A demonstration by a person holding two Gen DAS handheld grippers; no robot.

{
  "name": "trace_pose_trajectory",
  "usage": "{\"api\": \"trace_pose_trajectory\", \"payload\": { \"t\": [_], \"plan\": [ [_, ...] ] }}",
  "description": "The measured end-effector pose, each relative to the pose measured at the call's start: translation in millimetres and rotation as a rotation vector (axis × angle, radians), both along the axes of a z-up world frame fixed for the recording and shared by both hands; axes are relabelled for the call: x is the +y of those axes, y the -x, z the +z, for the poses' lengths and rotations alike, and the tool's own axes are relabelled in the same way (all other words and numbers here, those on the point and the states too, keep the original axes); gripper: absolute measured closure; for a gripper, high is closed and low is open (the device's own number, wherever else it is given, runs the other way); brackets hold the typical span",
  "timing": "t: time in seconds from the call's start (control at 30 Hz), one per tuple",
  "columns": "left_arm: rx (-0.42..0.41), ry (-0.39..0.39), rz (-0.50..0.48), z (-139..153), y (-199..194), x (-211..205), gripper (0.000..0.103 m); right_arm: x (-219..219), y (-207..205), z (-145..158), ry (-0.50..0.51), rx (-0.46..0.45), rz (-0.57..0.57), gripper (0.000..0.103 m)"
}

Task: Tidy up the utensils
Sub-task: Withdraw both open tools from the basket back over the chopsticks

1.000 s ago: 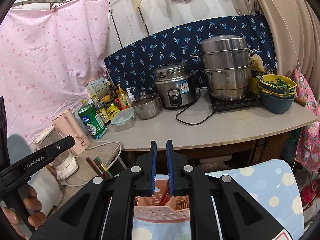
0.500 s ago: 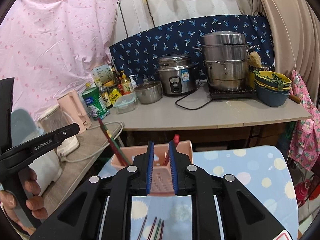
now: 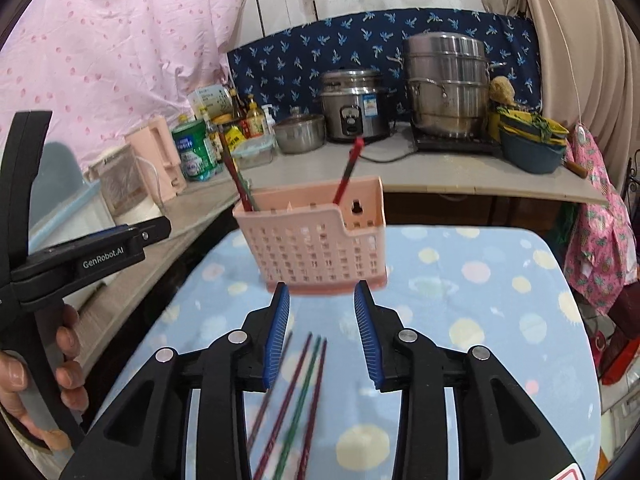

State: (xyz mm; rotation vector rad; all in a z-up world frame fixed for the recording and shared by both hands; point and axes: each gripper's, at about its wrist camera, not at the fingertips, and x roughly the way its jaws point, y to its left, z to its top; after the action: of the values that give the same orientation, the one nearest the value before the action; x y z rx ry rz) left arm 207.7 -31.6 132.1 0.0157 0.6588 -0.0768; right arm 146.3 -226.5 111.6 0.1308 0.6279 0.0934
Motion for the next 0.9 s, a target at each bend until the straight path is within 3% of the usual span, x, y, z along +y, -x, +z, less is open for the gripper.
{"api": "trace_pose_trajectory", "payload": {
  "t": [0.57, 0.9],
  "plan": [
    [0.130, -0.035, -0.022, -74.8, 66.2, -1.3, 0.046, 5.8, 83.3, -89.5, 0.002, 0.187, -0.016, 0.068],
    [0.222, -0.044, -0.042, -116.6, 94.7, 3.9, 0.046, 22.2, 107.3, -119.3, 0.005, 0.254, 0.004, 0.068]
  ]
}}
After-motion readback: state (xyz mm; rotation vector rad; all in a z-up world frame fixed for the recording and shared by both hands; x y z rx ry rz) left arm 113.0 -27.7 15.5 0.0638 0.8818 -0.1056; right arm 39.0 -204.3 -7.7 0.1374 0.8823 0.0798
